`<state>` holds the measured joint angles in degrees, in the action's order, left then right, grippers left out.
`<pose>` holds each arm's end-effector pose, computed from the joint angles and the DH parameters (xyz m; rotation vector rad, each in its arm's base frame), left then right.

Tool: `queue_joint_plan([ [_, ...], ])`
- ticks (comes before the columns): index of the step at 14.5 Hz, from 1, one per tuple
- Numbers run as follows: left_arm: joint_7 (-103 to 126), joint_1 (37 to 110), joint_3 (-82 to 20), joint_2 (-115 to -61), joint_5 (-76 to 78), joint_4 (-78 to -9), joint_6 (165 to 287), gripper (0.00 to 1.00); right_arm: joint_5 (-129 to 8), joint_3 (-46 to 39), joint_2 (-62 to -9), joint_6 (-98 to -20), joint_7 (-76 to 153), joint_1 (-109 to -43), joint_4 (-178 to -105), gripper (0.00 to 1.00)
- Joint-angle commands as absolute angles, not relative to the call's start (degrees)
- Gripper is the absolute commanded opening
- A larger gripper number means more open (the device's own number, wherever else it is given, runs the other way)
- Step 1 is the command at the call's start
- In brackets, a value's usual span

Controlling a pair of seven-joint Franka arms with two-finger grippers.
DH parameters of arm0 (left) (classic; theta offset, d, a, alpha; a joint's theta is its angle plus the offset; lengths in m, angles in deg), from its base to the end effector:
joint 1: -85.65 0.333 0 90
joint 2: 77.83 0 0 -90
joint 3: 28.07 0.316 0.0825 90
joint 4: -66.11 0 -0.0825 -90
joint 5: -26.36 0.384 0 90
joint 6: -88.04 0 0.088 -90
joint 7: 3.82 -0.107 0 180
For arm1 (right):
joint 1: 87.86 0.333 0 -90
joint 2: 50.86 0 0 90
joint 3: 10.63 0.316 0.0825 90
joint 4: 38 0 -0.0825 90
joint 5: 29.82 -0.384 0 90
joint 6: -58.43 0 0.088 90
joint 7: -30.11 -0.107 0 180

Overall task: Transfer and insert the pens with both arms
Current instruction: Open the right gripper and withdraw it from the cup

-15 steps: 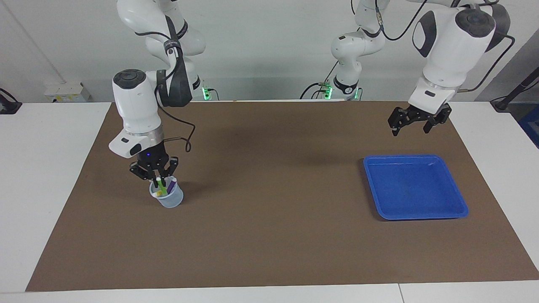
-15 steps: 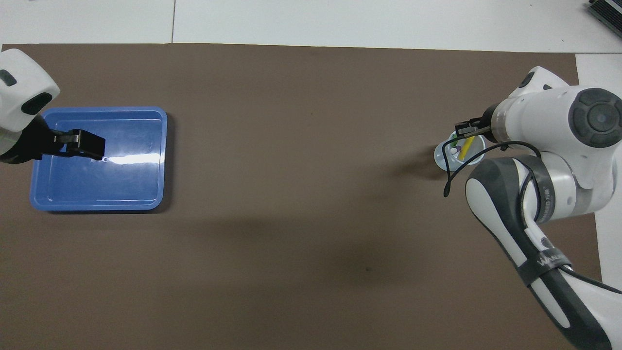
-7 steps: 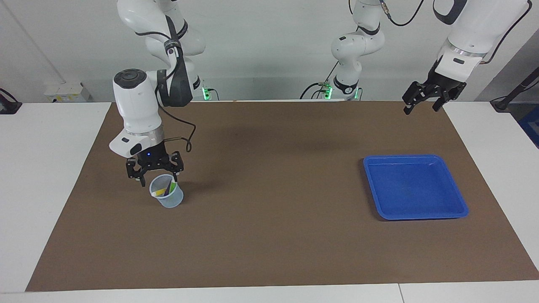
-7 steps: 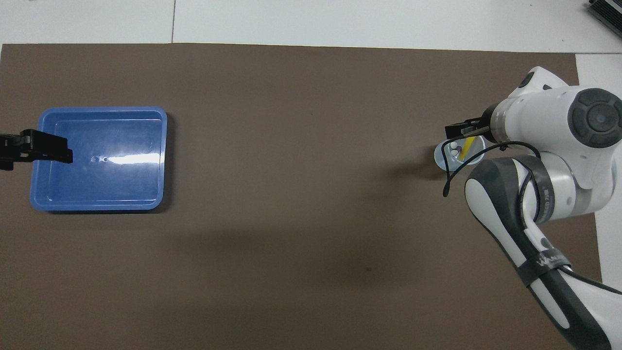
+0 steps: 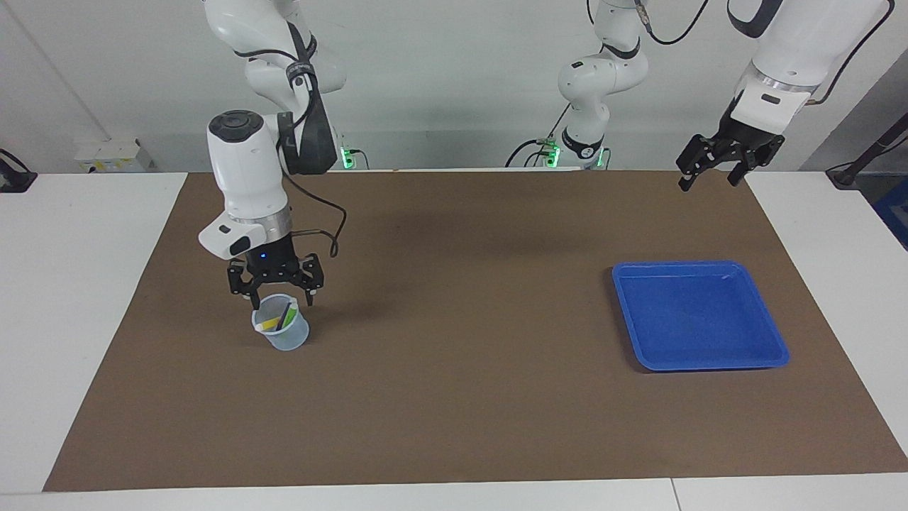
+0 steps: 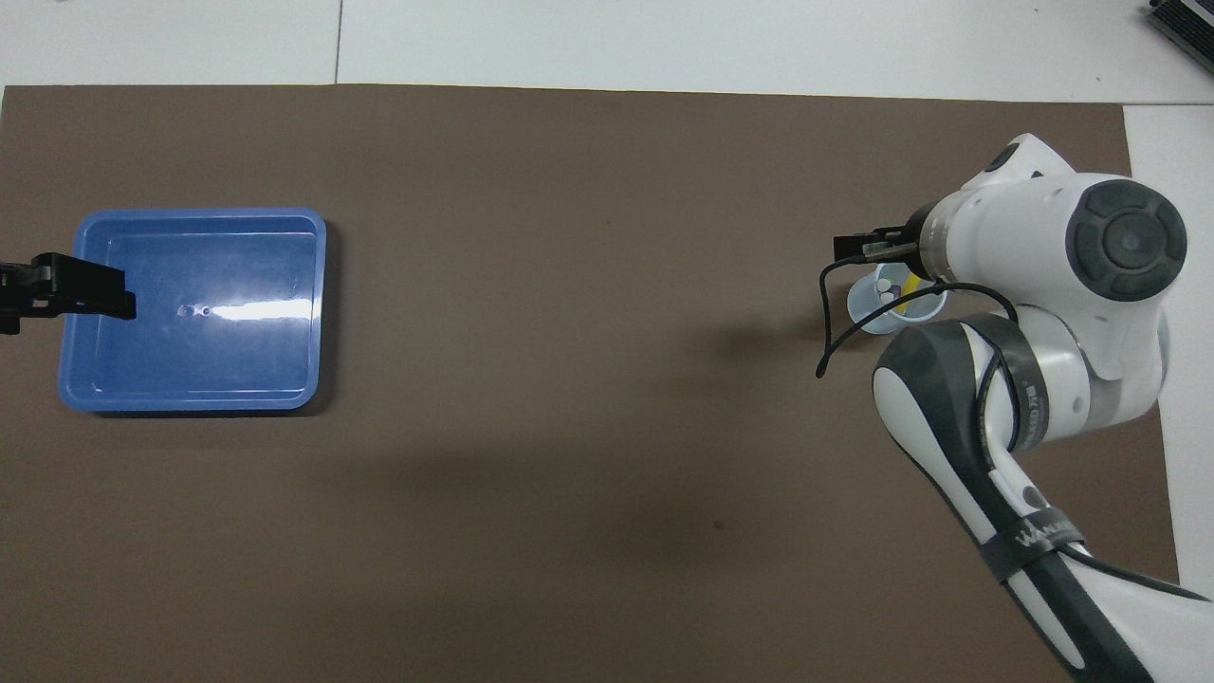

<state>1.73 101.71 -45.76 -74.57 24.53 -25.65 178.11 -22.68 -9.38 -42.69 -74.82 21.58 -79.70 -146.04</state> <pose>0.5374 -0.0238 0.6397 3.1234 0.1067 0.0371 0.6151 0.0992 0.4621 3.0499 0.1320 0.4755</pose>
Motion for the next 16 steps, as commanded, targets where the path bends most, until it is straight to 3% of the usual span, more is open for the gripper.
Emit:
queue_joint_plan([
  [1,1.71,102.27,-45.65,-72.65,23.98,-27.49,177.34,1.0,-22.44,-9.05,-43.74,-72.19,20.88,-80.38,-145.06,1.0],
  [13,1.8,101.21,-46.0,-72.56,23.98,-27.84,177.51,1.0,-29.38,-9.4,-50.86,-42.58,20.53,-81.35,-136.09,1.0],
  [16,1.8,100.95,-46.26,-72.56,23.98,-27.84,177.51,1.0,-29.38,-9.49,-52.79,-39.31,20.53,-81.35,-136.08,1.0],
])
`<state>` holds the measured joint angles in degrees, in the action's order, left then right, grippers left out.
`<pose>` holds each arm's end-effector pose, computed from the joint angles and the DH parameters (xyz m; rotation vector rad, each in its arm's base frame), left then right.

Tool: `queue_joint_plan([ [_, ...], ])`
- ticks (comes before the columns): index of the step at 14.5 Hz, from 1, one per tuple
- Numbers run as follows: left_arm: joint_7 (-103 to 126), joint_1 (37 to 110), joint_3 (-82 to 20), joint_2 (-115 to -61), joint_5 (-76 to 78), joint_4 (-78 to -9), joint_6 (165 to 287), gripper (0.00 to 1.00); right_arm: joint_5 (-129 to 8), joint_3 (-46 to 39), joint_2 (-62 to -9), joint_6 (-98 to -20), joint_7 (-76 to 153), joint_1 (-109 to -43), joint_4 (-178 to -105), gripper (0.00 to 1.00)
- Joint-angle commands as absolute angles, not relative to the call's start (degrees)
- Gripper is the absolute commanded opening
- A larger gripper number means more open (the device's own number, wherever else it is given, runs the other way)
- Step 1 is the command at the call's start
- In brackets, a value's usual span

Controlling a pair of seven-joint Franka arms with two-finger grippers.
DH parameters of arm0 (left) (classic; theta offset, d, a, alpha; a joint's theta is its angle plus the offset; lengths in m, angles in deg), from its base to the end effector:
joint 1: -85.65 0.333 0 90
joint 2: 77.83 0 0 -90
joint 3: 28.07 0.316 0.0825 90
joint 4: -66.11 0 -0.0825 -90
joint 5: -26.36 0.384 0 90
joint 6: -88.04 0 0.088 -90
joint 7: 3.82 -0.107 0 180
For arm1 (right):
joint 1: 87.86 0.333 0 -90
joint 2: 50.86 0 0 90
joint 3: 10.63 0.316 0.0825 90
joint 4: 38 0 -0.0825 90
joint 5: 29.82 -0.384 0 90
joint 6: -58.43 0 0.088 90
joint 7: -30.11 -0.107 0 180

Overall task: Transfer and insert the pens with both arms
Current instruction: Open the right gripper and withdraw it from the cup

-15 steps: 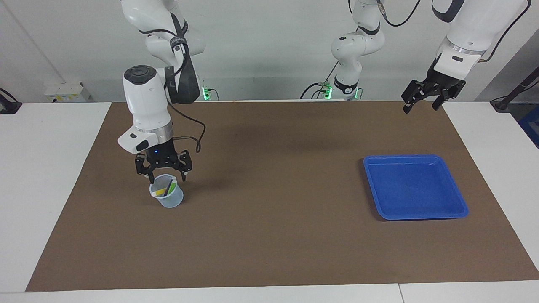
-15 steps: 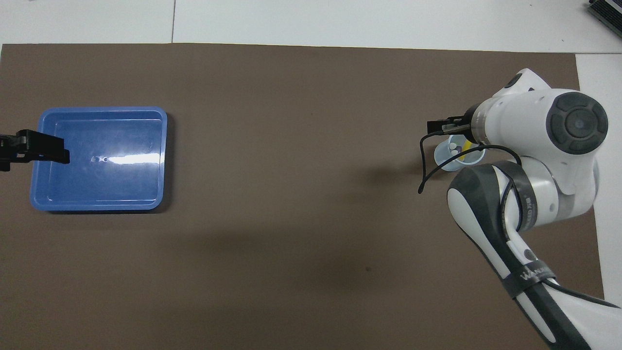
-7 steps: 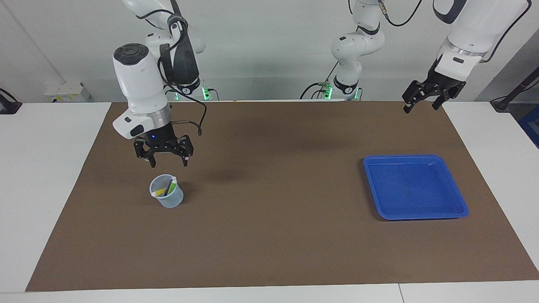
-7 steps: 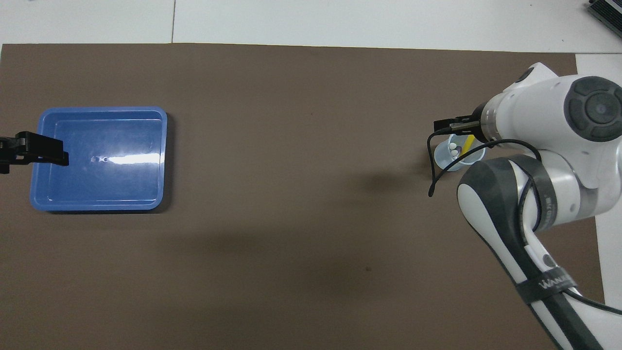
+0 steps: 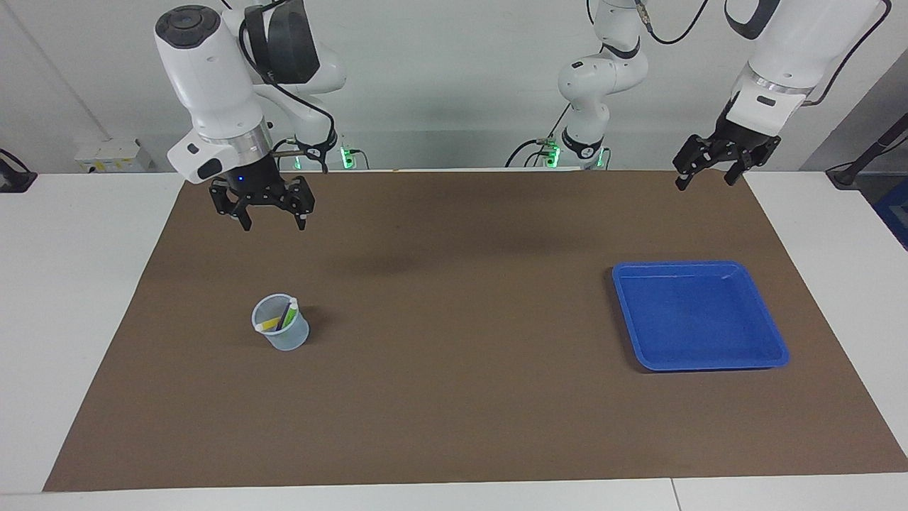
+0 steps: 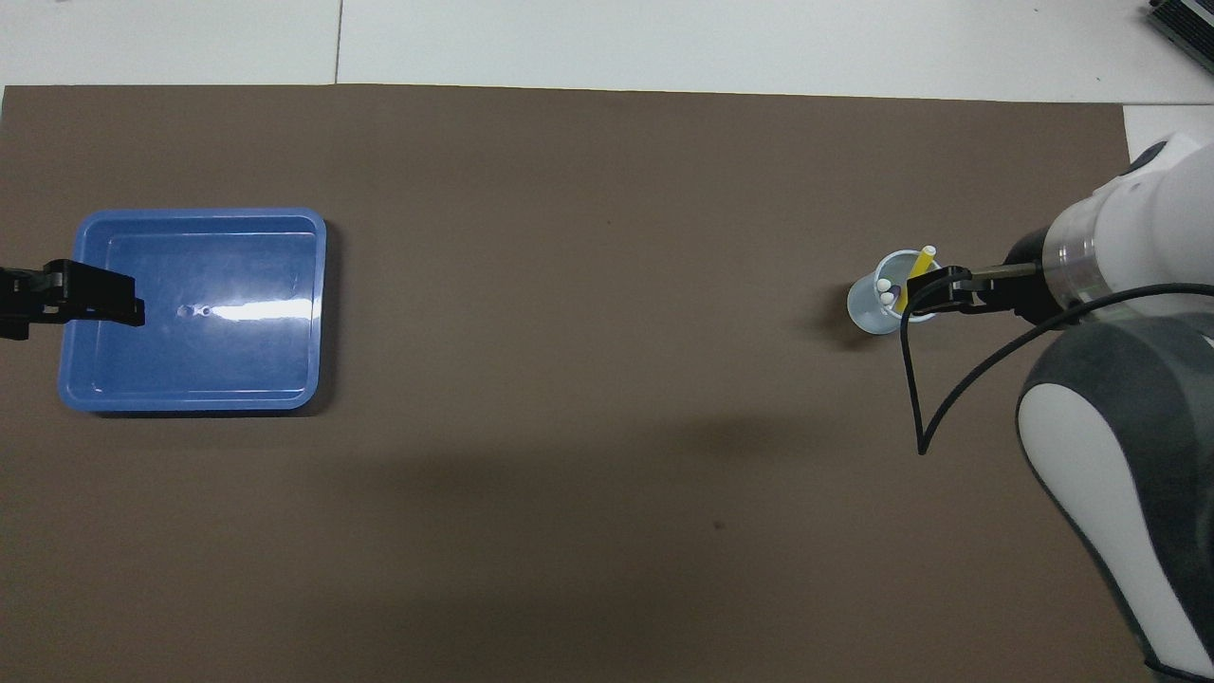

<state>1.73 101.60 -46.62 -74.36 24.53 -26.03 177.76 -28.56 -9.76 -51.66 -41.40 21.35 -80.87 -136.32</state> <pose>0.5352 -0.0333 0.6377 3.1268 0.0805 0.0223 0.5568 0.0749 0.5783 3.1249 -0.0194 0.0673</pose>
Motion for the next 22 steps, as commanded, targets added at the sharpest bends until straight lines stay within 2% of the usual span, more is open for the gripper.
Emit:
queue_joint_plan([
  [1,1.8,101.03,-46.26,-72.56,23.98,-27.84,177.86,1.0,-29.38,-9.4,-53.58,-39.13,20.45,-81.0,-136.08,1.0],
  [6,1.8,101.65,-46.18,-72.56,23.98,-27.84,177.69,1.0,-30.52,-9.05,-56.74,-38.08,20.0,-80.56,-136.52,1.0],
  [12,1.8,101.3,-46.18,-72.56,23.98,-27.84,177.69,1.0,-30.61,-9.32,-59.12,-32.55,19.92,-81.18,-136.44,1.0],
  [20,1.8,100.86,-46.09,-72.56,23.98,-27.84,177.51,1.0,-30.61,-9.58,-59.21,-31.92,20.53,-81.26,-136.35,1.0],
  [22,1.71,97.28,-44.6,-72.56,23.98,-27.84,177.69,1.0,-30.7,-9.58,-59.13,-32.01,20.62,-81.35,-136.35,1.0],
])
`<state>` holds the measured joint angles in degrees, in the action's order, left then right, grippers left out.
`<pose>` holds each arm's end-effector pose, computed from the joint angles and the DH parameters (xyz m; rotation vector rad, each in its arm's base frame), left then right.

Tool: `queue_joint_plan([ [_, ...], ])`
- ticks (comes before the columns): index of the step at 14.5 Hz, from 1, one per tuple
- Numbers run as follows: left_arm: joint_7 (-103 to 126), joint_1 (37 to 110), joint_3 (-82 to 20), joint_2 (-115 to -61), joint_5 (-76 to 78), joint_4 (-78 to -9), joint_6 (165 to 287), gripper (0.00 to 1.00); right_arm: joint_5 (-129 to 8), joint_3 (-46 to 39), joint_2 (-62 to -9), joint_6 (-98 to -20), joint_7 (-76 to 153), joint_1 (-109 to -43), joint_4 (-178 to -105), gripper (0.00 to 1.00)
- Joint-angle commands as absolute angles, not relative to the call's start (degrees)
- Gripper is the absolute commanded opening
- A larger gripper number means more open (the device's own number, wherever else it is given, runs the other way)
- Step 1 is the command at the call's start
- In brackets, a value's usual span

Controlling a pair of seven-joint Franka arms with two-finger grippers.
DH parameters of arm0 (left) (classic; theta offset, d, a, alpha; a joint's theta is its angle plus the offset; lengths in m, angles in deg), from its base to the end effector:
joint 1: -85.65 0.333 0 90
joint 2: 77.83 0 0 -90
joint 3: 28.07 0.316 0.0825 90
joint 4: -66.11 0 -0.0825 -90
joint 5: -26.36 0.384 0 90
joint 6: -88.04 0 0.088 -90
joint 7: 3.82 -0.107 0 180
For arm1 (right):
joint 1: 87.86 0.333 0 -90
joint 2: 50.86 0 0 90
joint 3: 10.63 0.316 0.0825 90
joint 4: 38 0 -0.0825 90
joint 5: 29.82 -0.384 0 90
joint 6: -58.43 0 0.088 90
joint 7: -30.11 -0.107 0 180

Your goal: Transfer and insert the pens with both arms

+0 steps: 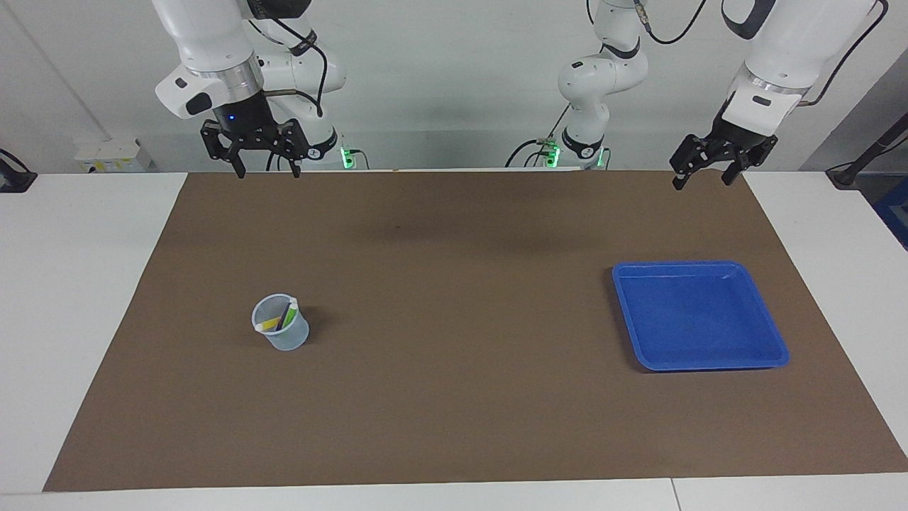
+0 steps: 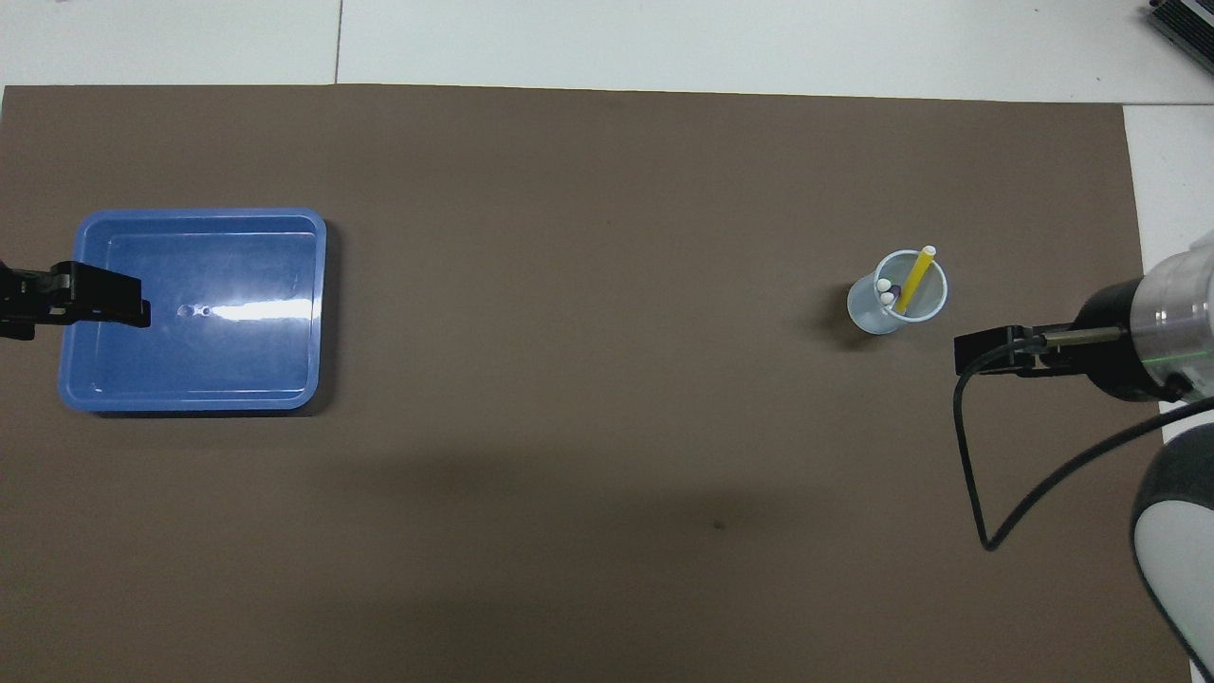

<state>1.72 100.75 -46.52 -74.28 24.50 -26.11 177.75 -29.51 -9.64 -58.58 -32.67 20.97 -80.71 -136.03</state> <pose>0.5342 -0.0404 0.6377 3.1270 0.0598 0.0218 0.5080 0.0727 0.6319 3.1358 -0.0275 0.0232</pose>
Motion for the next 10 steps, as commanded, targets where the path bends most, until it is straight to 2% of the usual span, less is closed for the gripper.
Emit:
queue_joint_plan([
  [1,1.71,93.17,-41.9,-72.56,23.98,-27.84,177.77,1.0,-30.7,-9.67,-59.12,-32.01,20.62,-81.26,-136.26,1.0],
  [3,1.71,84.28,-38.1,-72.56,23.98,-27.84,177.86,1.0,-30.7,-9.75,-59.04,-31.92,20.53,-81.35,-136.17,1.0],
  [4,1.8,82.77,-38.18,-72.56,23.98,-27.84,177.86,1.0,-30.7,-9.84,-59.04,-31.84,20.62,-81.44,-136.17,1.0],
  [10,1.8,82.14,-39.76,-72.56,23.98,-27.84,177.51,1.0,-30.7,-9.84,-58.95,-32.19,20.53,-81.44,-136.08,1.0],
])
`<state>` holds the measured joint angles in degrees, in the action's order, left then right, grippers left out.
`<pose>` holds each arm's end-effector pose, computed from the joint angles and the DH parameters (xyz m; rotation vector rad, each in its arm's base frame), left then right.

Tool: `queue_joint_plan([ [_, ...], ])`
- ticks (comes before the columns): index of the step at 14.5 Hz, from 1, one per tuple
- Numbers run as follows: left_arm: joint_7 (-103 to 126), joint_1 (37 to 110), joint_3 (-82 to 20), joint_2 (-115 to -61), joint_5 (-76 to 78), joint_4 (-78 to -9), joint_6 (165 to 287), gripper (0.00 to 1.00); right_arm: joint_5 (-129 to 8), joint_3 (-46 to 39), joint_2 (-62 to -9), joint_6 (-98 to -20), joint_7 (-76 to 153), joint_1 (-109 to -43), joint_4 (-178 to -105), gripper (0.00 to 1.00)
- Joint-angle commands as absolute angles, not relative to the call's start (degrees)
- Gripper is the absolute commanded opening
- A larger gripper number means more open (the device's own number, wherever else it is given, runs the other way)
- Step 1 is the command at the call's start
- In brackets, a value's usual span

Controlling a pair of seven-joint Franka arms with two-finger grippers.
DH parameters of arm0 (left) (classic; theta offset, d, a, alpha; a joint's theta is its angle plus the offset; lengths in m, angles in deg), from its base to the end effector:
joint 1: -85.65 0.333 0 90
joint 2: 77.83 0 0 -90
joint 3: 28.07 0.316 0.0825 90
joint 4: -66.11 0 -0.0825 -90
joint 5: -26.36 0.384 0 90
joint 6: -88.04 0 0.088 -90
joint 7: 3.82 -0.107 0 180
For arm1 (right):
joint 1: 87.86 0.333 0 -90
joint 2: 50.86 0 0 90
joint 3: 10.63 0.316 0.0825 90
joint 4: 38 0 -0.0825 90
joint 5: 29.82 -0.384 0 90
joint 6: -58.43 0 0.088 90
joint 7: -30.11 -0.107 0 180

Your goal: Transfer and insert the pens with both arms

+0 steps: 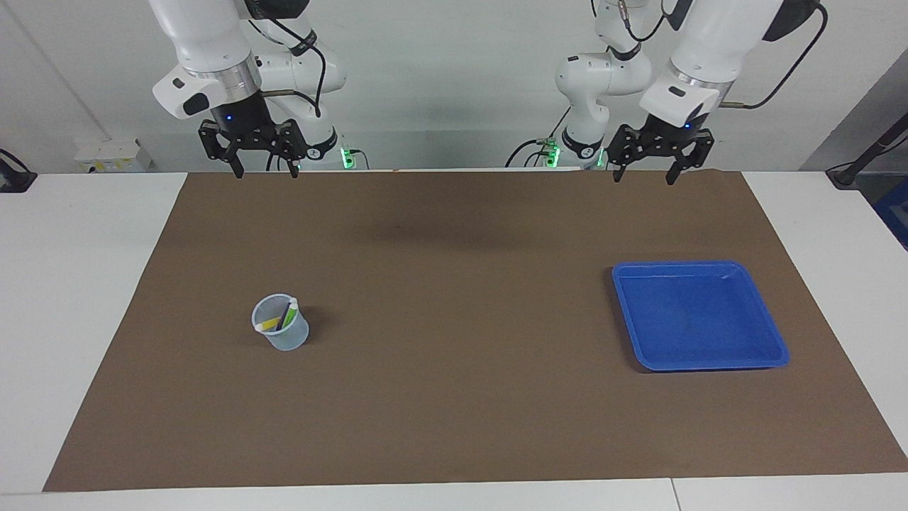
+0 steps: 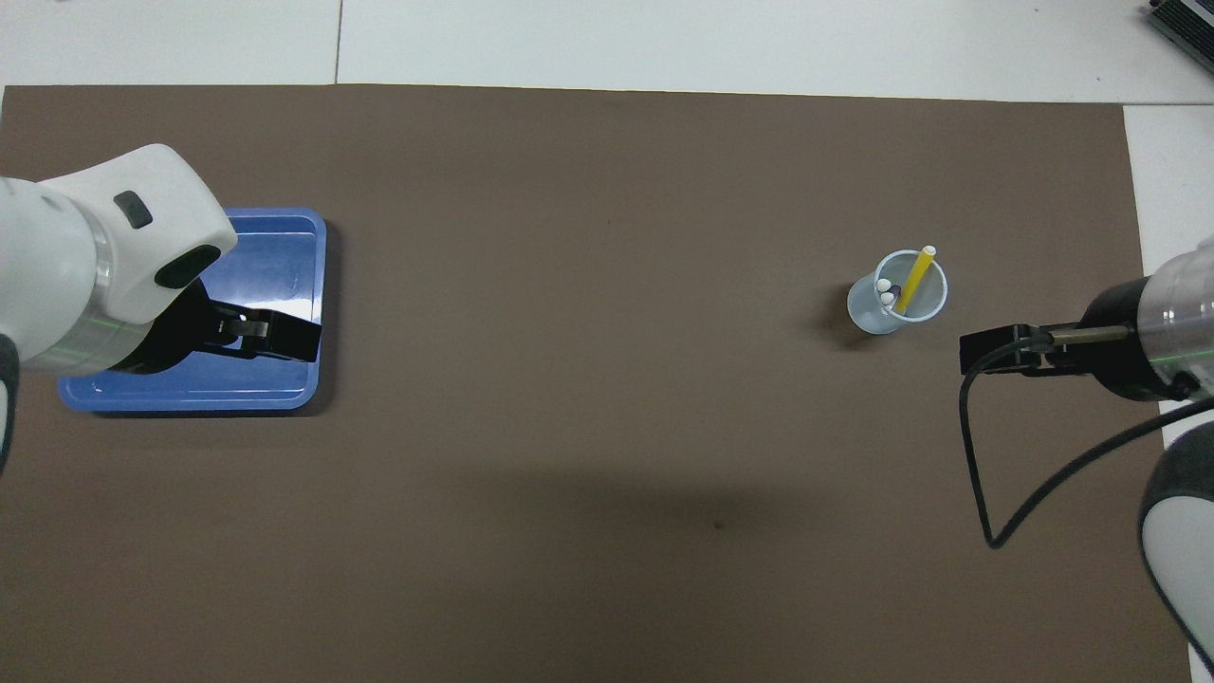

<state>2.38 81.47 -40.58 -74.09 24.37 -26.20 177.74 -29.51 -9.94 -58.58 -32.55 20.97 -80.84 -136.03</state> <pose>0.5094 -0.1609 0.6397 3.1046 -0.2853 0.0214 0.5084 0.0687 0.6317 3.1360 -0.0392 0.0197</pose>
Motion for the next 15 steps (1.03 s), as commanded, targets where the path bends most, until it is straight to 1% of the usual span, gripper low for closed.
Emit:
queue_joint_plan([
  [1,1.8,82.49,-39.41,-72.56,23.98,-27.84,177.51,1.0,-30.7,-9.84,-58.95,-32.27,20.53,-81.44,-136.17,1.0],
  [5,1.8,83.63,-39.41,-72.56,23.98,-27.84,177.51,1.0,-30.7,-9.84,-58.95,-32.71,20.62,-81.53,-136.43,1.0],
  [15,1.8,83.63,-39.41,-72.56,23.98,-27.84,177.51,1.0,-30.88,-9.93,-59.21,-33.59,20.62,-82.23,-137.14,1.0],
])
